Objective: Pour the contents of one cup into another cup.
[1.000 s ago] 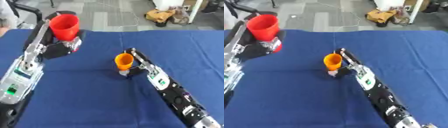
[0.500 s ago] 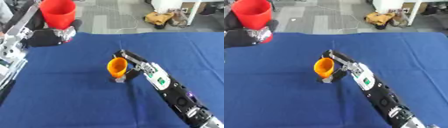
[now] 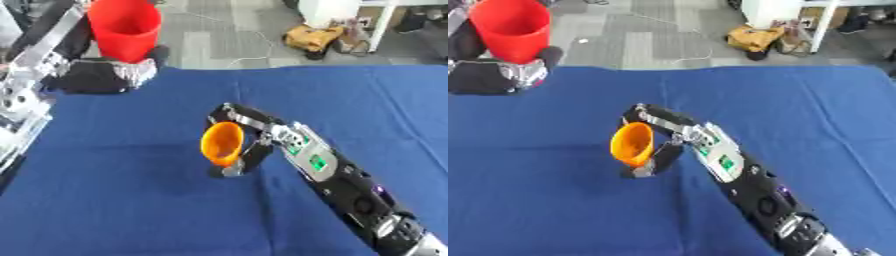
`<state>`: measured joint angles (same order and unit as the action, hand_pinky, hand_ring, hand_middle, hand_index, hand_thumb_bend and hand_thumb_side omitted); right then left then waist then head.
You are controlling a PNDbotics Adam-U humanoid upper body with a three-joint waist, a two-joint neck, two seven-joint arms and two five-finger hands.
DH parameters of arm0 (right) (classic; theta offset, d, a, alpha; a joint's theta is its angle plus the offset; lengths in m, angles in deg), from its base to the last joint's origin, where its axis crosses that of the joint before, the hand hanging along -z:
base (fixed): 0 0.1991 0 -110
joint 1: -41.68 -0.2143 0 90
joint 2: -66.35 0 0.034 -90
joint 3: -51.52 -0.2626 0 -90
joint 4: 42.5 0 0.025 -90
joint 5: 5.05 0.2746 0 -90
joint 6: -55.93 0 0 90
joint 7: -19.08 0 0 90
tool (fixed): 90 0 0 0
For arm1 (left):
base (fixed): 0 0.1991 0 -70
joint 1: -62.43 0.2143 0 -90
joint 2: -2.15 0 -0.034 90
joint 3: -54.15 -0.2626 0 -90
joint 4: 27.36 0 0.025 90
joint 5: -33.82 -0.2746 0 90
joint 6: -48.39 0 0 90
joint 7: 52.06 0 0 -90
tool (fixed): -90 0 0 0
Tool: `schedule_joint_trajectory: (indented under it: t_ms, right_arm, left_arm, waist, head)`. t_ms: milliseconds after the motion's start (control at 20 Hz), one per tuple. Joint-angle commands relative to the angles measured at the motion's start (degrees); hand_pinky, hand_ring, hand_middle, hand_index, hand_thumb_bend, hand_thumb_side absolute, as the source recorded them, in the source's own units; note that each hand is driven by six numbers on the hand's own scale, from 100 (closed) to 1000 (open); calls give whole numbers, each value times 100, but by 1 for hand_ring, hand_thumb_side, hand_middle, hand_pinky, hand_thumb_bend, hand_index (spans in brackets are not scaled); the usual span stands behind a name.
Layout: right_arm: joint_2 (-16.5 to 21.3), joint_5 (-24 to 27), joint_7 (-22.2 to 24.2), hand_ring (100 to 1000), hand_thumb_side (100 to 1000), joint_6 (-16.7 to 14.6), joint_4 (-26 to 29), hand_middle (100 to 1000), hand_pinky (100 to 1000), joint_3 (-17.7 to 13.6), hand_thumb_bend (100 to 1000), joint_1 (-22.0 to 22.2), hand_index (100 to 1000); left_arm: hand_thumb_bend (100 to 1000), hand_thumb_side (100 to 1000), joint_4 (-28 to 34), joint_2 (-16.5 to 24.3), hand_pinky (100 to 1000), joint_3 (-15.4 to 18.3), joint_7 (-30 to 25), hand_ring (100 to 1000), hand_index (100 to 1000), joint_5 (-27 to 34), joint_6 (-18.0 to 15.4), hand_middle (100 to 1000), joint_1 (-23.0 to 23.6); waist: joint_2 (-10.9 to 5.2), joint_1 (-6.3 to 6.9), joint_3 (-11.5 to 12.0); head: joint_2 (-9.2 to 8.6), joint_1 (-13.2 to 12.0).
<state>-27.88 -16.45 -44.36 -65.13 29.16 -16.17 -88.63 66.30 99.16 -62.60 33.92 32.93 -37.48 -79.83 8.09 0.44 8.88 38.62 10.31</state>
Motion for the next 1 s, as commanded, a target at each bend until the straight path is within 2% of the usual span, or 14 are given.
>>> schedule_joint_trajectory:
  t_ms: [50,600,1000]
  right_arm:
    - [-50,334,308,411,129,151,431,286,220,152,274,-91,442]
    - [-153,1424,1066,413,138,825,883,286,221,240,272,-153,442]
    - [-188,1631,1263,414,143,1019,886,287,223,218,271,-143,443]
  left_arm:
    - [238,100,-87,105,112,-35,38,450,787,-315,-167,441,-187]
    - [279,100,-499,-154,115,-168,132,441,789,-1421,-615,433,-250]
    - [314,100,-438,-292,129,-198,106,433,796,-2286,-1008,425,-284]
  waist:
    - [-110,-1,-20]
    - [-116,-28,-70]
    - [-115,-36,-79]
  head:
    - [-31,-29]
    - [-22,-32]
    - [-24,-38]
